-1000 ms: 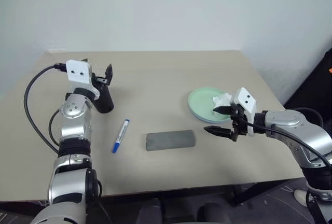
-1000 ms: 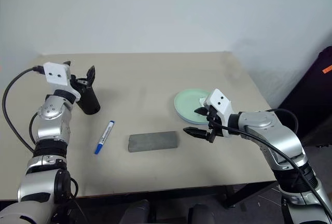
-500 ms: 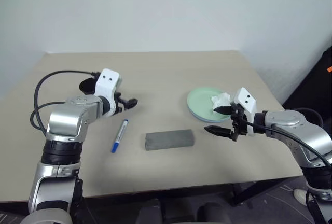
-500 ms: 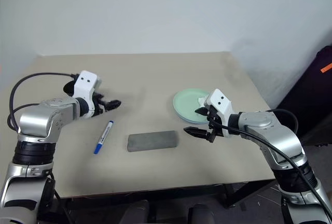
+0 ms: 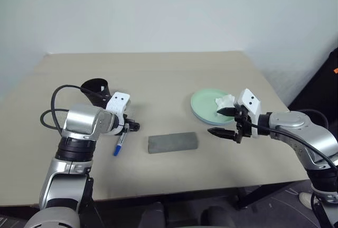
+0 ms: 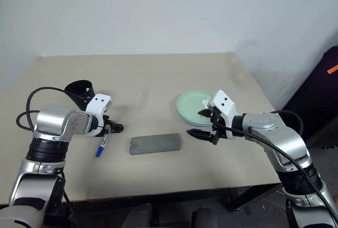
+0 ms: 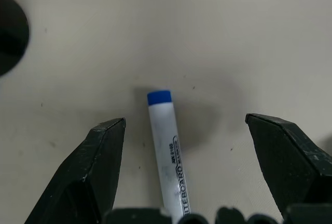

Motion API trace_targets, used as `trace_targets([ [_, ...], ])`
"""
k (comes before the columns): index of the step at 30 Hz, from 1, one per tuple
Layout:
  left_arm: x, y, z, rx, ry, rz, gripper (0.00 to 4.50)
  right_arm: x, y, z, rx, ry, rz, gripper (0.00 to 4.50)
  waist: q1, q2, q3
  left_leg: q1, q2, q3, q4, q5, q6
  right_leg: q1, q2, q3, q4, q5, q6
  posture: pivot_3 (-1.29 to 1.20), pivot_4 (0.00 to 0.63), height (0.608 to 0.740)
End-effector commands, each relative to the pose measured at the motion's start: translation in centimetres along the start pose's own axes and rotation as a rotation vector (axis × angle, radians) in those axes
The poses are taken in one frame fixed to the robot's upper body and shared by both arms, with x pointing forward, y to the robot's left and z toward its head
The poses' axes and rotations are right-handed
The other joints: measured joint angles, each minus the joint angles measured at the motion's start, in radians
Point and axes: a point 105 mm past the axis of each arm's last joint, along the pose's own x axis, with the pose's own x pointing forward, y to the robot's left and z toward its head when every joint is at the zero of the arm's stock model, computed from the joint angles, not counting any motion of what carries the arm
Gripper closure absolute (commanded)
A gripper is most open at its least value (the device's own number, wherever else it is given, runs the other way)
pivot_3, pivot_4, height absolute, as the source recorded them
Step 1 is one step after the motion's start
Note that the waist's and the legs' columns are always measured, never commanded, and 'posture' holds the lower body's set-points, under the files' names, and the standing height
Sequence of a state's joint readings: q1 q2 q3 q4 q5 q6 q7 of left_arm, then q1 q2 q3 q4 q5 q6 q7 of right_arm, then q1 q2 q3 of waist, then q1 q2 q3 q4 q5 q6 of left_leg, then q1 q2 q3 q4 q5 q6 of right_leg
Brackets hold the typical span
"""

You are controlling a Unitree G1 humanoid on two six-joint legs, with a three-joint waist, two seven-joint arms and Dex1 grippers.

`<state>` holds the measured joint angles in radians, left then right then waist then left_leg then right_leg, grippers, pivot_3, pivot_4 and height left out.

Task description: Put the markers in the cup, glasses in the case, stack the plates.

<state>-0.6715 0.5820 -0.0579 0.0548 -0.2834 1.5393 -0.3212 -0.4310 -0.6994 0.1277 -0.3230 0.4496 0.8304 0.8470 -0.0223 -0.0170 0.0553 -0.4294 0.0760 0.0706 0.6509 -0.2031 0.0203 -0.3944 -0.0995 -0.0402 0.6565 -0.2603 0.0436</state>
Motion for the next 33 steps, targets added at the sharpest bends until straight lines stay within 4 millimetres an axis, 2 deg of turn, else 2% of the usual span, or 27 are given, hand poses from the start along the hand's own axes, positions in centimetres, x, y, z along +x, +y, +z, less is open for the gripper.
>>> trace_targets([
  [1, -0.4, 0.3, 0.7, -0.013, -0.003, 0.029, 0.59, -0.6, -0.3, 1.2, -0.039, -0.029, -0.023, 0.00, 0.000, 0.000, 0.000, 0.000, 0.000, 0.000, 0.000, 0.000, 0.000, 0.000, 0.000, 0.000, 0.000, 0.000, 0.000, 0.00, 0.000, 0.740],
  [7, 0.1, 0.0, 0.0, -0.021, 0.032, 0.022, 0.59, -0.6, -0.2, 1.2, -0.040, -0.029, -0.025, 0.00, 0.000, 0.000, 0.000, 0.000, 0.000, 0.000, 0.000, 0.000, 0.000, 0.000, 0.000, 0.000, 0.000, 0.000, 0.000, 0.00, 0.000, 0.740],
  [8, 0.1, 0.0, 0.0, -0.022, 0.035, 0.022, 0.75, -0.6, -0.2, 1.2, -0.040, -0.030, -0.025, 0.00, 0.000, 0.000, 0.000, 0.000, 0.000, 0.000, 0.000, 0.000, 0.000, 0.000, 0.000, 0.000, 0.000, 0.000, 0.000, 0.00, 0.000, 0.740],
  [11, 0.3, -0.1, -0.1, -0.012, 0.040, 0.028, 1.42, -0.6, -0.2, 1.2, -0.042, -0.030, -0.024, 0.00, 0.000, 0.000, 0.000, 0.000, 0.000, 0.000, 0.000, 0.000, 0.000, 0.000, 0.000, 0.000, 0.000, 0.000, 0.000, 0.00, 0.000, 0.740],
  [19, 0.4, -0.2, -0.4, 0.015, 0.050, 0.043, 4.17, -0.5, -0.1, 1.2, -0.045, -0.032, -0.024, 0.00, 0.000, 0.000, 0.000, 0.000, 0.000, 0.000, 0.000, 0.000, 0.000, 0.000, -0.001, 0.000, 0.000, 0.000, 0.000, 0.00, 0.000, 0.740],
  [20, 0.5, -0.1, -0.4, 0.016, 0.051, 0.046, 4.39, -0.5, -0.1, 1.2, -0.045, -0.033, -0.024, 0.00, 0.000, 0.001, 0.000, 0.000, 0.000, 0.000, 0.000, 0.000, 0.000, 0.000, -0.001, 0.000, 0.000, 0.000, 0.000, 0.00, 0.000, 0.740],
  [23, 0.5, -0.1, 0.1, 0.053, 0.009, 0.042, 4.39, -0.5, -0.1, 1.2, -0.045, -0.034, -0.025, 0.00, 0.001, 0.001, 0.000, 0.000, 0.000, 0.000, 0.000, 0.000, 0.000, 0.000, -0.001, 0.000, 0.000, 0.000, 0.000, 0.00, 0.000, 0.740],
  [25, 0.2, -0.8, 1.7, 0.083, -0.076, 0.000, 4.39, -0.4, -0.1, 1.3, -0.045, -0.036, -0.024, 0.00, 0.003, 0.001, 0.000, 0.000, 0.000, 0.000, 0.000, 0.000, 0.000, 0.000, -0.001, 0.000, 0.000, 0.000, -0.001, 0.00, 0.000, 0.740],
  [29, -1.9, -2.9, 6.2, 0.200, -0.356, -0.121, 4.39, -0.4, 0.0, 1.3, -0.046, -0.036, -0.022, 0.00, 0.003, 0.000, 0.000, 0.000, 0.000, 0.000, 0.000, 0.000, 0.000, 0.000, -0.001, 0.000, 0.000, 0.000, -0.003, 0.00, 0.000, 0.740],
  [33, -5.9, -3.4, 11.9, 0.226, -0.788, -0.190, 4.39, -0.3, 0.0, 1.4, -0.046, -0.039, -0.023, 0.00, 0.003, 0.000, 0.000, -0.001, 0.000, 0.001, 0.000, 0.000, 0.000, -0.001, -0.001, 0.000, -0.001, 0.002, -0.007, 0.00, 0.000, 0.740],
])
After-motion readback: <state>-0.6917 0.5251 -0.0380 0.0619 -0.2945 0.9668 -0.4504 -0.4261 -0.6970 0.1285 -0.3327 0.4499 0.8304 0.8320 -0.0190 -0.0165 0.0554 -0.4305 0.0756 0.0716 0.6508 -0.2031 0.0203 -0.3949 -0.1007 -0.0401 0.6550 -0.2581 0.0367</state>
